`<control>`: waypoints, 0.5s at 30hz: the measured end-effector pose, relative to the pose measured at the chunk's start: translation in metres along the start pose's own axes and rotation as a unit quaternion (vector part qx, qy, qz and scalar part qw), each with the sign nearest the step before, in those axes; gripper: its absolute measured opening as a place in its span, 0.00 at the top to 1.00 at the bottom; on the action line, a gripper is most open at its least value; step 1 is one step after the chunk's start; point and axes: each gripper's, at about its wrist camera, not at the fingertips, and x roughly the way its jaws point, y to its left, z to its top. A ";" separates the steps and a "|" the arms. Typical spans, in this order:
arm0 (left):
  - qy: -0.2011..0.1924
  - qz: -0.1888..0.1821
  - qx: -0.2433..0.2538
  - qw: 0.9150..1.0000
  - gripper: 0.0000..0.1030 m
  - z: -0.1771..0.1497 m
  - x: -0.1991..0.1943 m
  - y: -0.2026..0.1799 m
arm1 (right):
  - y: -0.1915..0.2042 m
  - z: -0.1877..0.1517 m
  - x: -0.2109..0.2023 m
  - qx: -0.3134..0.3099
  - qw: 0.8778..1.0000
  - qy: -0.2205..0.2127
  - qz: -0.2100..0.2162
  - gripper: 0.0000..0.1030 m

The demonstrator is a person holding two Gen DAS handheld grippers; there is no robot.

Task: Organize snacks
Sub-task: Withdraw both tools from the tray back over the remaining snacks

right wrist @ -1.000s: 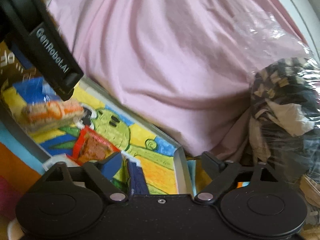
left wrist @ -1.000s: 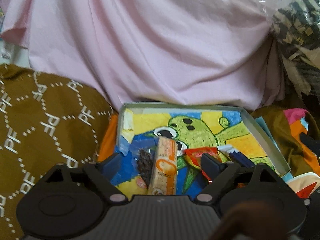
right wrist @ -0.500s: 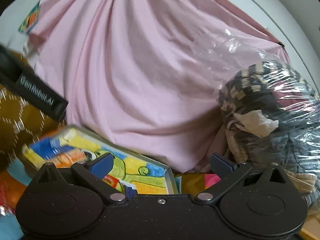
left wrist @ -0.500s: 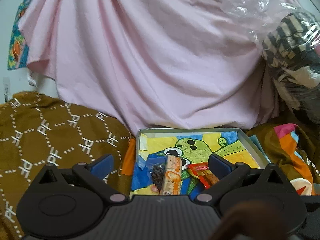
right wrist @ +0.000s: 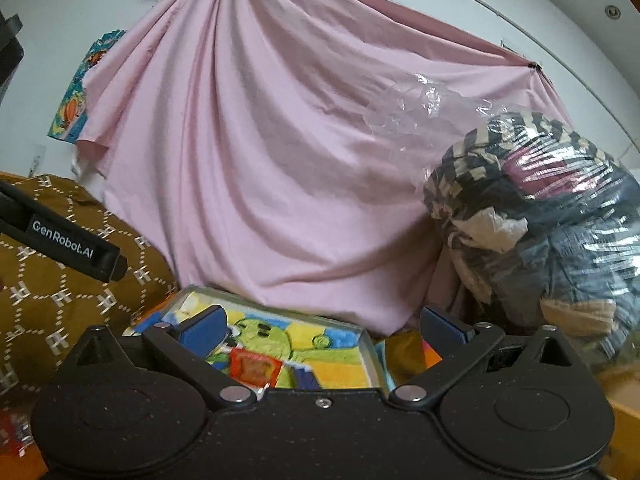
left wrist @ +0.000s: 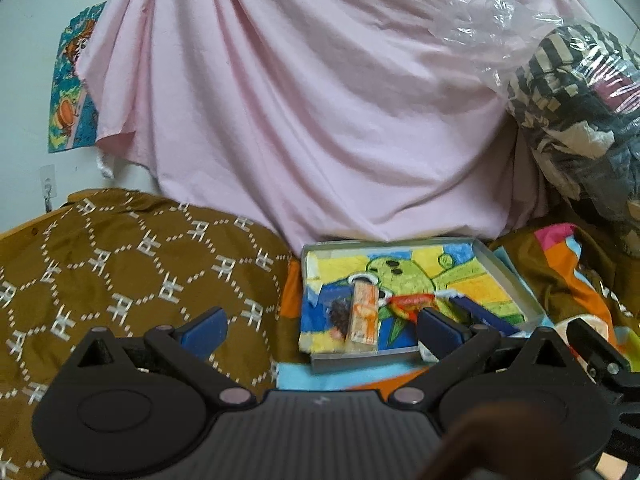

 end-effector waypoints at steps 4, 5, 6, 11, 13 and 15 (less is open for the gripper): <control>0.016 0.001 0.003 1.000 0.00 -0.013 -0.016 0.005 | 0.000 -0.007 -0.021 0.019 0.999 0.023 0.013 0.01; 0.021 0.002 0.005 1.000 0.00 -0.017 -0.020 0.006 | 0.000 -0.008 -0.025 0.026 0.999 0.029 0.016 0.01; 0.026 0.005 0.007 1.000 0.00 -0.020 -0.024 0.007 | -0.001 -0.009 -0.030 0.033 0.999 0.035 0.020 0.01; 0.051 0.008 0.008 0.999 0.00 -0.037 -0.040 0.013 | -0.006 -0.016 -0.049 0.060 0.996 0.063 0.031 0.01; 0.065 0.008 0.006 0.998 0.00 -0.043 -0.045 0.016 | -0.008 -0.019 -0.057 0.069 0.994 0.076 0.034 0.01; 0.077 0.010 0.004 0.997 0.00 -0.050 -0.050 0.019 | -0.010 -0.022 -0.062 0.076 0.992 0.089 0.036 0.01</control>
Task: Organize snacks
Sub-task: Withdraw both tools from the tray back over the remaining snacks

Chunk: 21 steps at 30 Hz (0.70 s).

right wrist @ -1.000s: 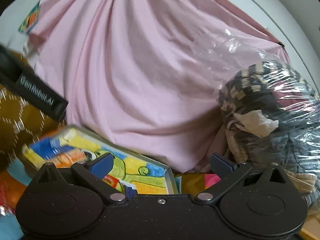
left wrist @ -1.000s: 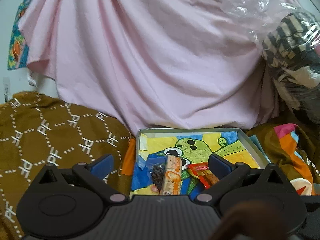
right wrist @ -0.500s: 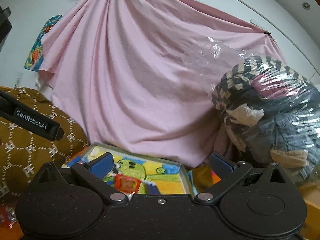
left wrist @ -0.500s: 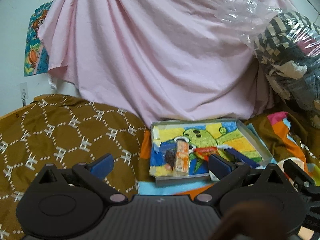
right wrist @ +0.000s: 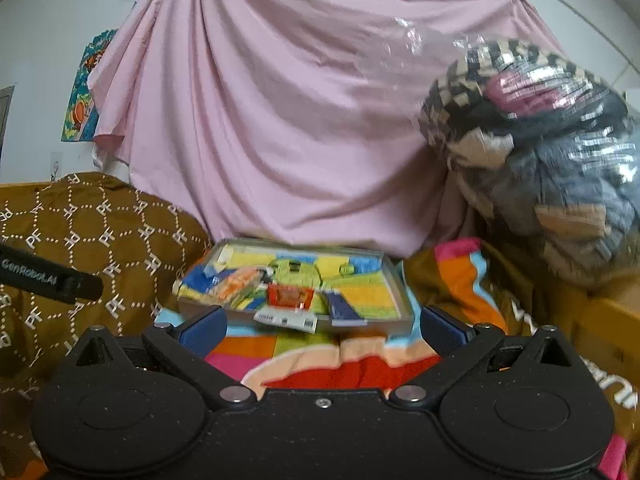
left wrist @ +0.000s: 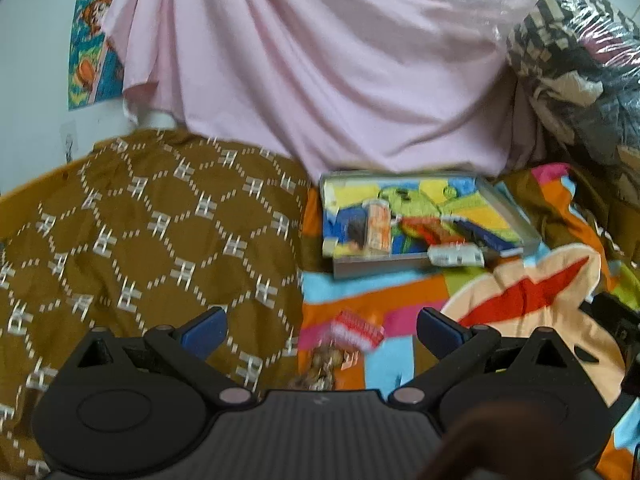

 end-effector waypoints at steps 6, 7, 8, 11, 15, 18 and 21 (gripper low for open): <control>0.030 0.004 -0.010 0.999 0.00 -0.012 -0.007 0.008 | -0.003 -0.011 -0.011 0.023 0.998 0.051 0.015 0.01; 0.036 0.004 -0.010 0.999 0.00 -0.015 -0.008 0.009 | -0.003 -0.014 -0.012 0.025 0.998 0.060 0.020 0.01; 0.042 0.004 -0.009 0.999 0.00 -0.016 -0.008 0.009 | -0.002 -0.016 -0.013 0.026 0.997 0.069 0.025 0.01; 0.064 0.007 -0.002 0.998 0.00 -0.022 -0.006 0.008 | 0.002 -0.021 -0.013 0.024 0.994 0.096 0.037 0.01; 0.095 0.010 0.013 0.995 0.00 -0.029 0.000 0.003 | 0.006 -0.024 -0.009 0.015 0.992 0.119 0.046 0.01; 0.114 0.011 0.020 0.993 0.00 -0.034 0.006 0.000 | 0.010 -0.027 -0.004 0.009 0.989 0.140 0.055 0.01; 0.129 0.011 0.025 0.991 0.00 -0.037 0.010 -0.001 | 0.014 -0.031 0.002 0.002 0.985 0.162 0.062 0.01</control>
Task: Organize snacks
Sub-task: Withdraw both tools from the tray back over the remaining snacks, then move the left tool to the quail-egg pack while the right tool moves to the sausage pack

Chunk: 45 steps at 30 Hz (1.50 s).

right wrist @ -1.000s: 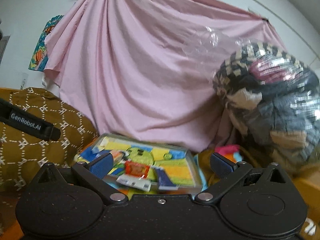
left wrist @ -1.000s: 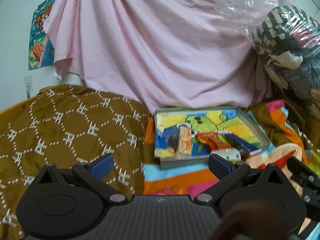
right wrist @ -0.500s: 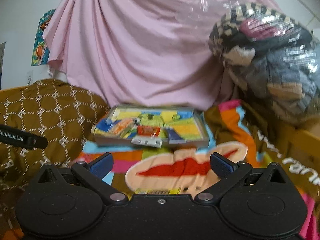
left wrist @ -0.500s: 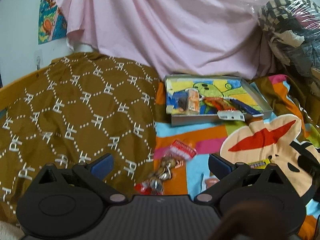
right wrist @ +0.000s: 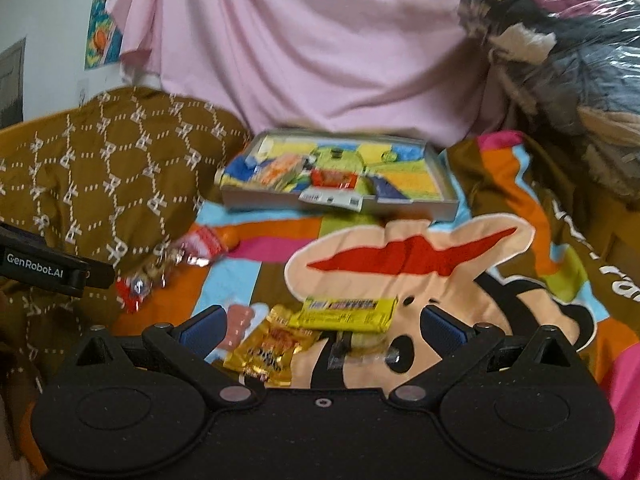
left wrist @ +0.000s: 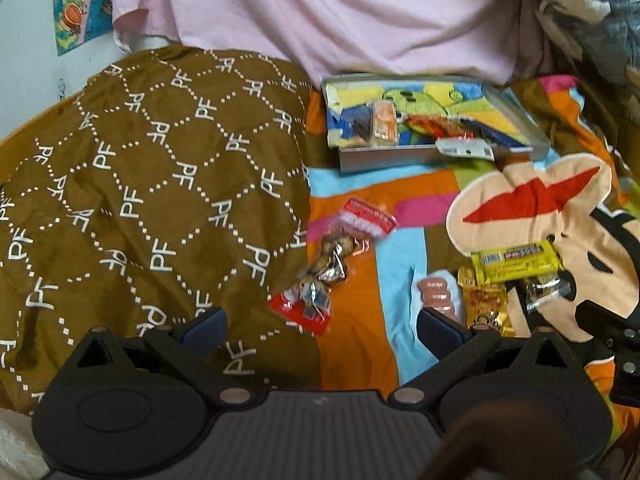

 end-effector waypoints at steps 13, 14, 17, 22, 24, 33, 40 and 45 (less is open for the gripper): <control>0.051 -0.002 0.006 0.999 0.00 0.003 0.016 0.002 | 0.013 -0.002 0.017 -0.034 0.998 0.047 0.022 0.01; 0.052 -0.002 0.007 0.999 0.00 0.004 0.017 0.003 | 0.014 -0.003 0.018 -0.035 0.998 0.050 0.023 0.01; 0.055 -0.003 0.011 0.998 0.00 0.009 0.019 0.004 | 0.015 -0.002 0.023 -0.037 0.997 0.059 0.025 0.01; 0.060 -0.004 0.035 0.998 0.00 0.019 0.026 0.004 | 0.018 -0.003 0.028 -0.040 0.996 0.070 0.027 0.01; 0.065 -0.007 0.050 0.997 0.00 0.024 0.030 0.003 | 0.019 -0.003 0.030 -0.043 0.996 0.074 0.029 0.01; 0.068 -0.010 0.097 0.993 0.00 0.036 0.052 0.006 | 0.027 -0.005 0.044 -0.055 0.993 0.094 0.046 0.01; 0.080 -0.019 0.092 0.992 0.00 0.038 0.066 0.011 | 0.028 -0.007 0.059 -0.039 0.989 0.126 0.060 0.01; 0.080 -0.020 0.099 0.992 0.00 0.043 0.076 0.014 | 0.032 -0.006 0.071 -0.036 0.986 0.144 0.077 0.01</control>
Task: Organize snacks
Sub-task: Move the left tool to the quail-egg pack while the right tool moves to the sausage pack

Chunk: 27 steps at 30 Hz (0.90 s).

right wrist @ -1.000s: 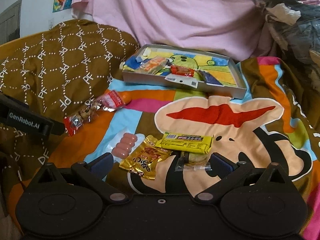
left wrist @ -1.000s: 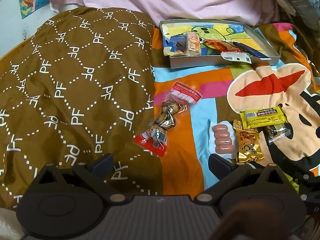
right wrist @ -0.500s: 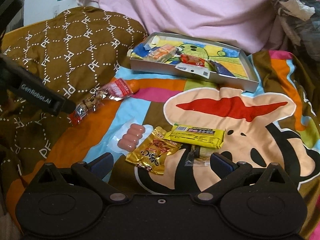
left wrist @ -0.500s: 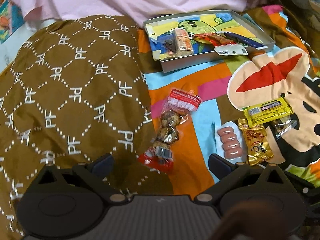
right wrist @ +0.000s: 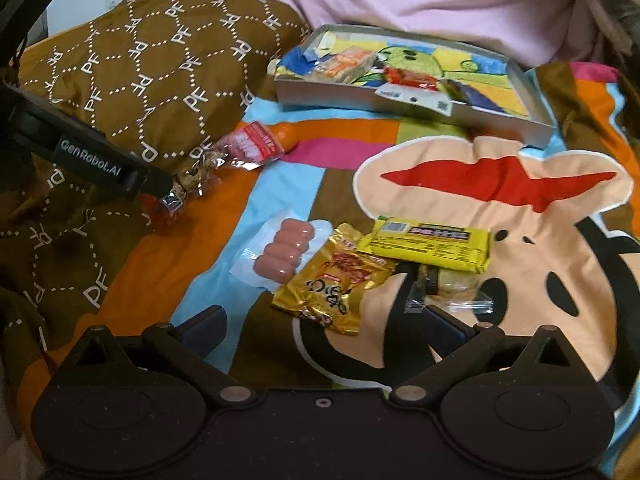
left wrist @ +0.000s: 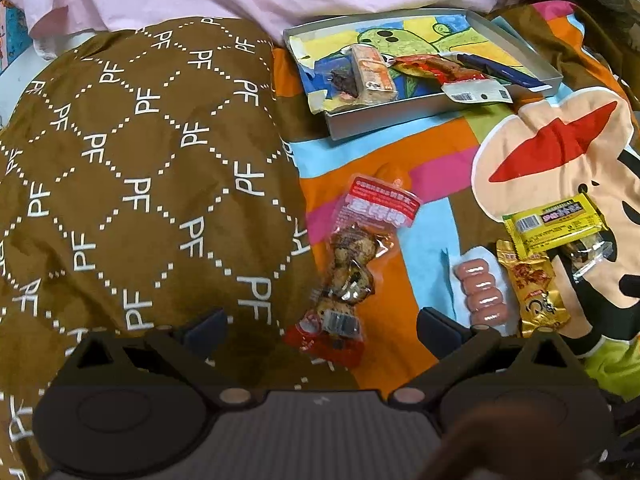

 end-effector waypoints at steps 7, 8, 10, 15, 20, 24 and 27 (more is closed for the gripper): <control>0.022 -0.025 -0.001 0.999 0.00 0.011 0.022 0.013 | 0.001 0.012 0.023 -0.003 0.999 0.009 0.052 0.01; 0.024 -0.031 -0.003 0.999 0.00 0.012 0.025 0.015 | 0.001 0.014 0.027 0.000 0.998 0.010 0.064 0.04; 0.025 -0.040 -0.002 0.999 0.00 0.016 0.029 0.017 | 0.001 0.017 0.034 0.004 0.996 0.011 0.086 0.07; 0.023 -0.045 0.006 0.999 0.00 0.021 0.038 0.017 | 0.006 0.030 0.051 -0.002 0.994 -0.002 0.108 0.13; 0.014 -0.046 0.023 0.999 0.01 0.025 0.043 0.011 | 0.005 0.039 0.071 0.012 0.993 -0.002 0.120 0.18; 0.009 -0.047 0.036 0.998 0.01 0.026 0.047 0.006 | 0.006 0.043 0.085 0.013 0.995 0.006 0.096 0.18; 0.011 -0.049 0.038 0.998 0.02 0.026 0.050 0.004 | 0.005 0.041 0.091 0.008 0.998 0.023 0.063 0.18</control>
